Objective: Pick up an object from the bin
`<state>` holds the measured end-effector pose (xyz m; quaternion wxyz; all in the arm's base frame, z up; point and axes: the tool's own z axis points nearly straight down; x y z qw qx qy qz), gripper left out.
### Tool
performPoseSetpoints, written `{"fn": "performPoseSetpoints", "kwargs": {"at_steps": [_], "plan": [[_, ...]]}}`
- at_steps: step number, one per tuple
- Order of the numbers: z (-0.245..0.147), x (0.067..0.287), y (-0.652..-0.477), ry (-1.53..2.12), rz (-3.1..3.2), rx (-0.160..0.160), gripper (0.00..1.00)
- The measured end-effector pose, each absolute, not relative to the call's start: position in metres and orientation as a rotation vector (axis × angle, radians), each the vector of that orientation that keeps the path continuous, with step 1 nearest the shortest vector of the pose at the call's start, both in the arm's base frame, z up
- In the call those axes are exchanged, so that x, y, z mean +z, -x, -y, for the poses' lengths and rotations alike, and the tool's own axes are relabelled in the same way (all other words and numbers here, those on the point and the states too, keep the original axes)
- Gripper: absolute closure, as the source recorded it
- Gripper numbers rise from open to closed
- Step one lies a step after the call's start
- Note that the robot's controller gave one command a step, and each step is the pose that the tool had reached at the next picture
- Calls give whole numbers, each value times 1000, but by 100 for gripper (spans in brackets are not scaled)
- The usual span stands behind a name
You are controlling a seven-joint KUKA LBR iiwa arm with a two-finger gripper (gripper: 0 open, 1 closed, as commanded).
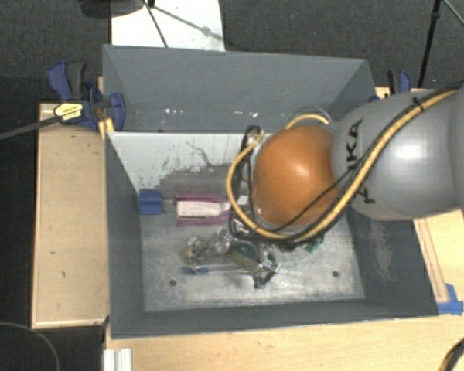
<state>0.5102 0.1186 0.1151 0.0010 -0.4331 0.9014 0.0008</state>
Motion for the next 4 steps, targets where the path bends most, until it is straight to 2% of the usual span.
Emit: {"fn": "performPoseSetpoints", "kwargs": {"at_steps": [1,2,3,4], "plan": [[-119,115,-510,1355,-2833,3,100],[-119,115,-510,1352,-2835,3,0],[-119,115,-510,1348,-2838,3,100],[-195,117,-509,1073,-2946,6,100]]}}
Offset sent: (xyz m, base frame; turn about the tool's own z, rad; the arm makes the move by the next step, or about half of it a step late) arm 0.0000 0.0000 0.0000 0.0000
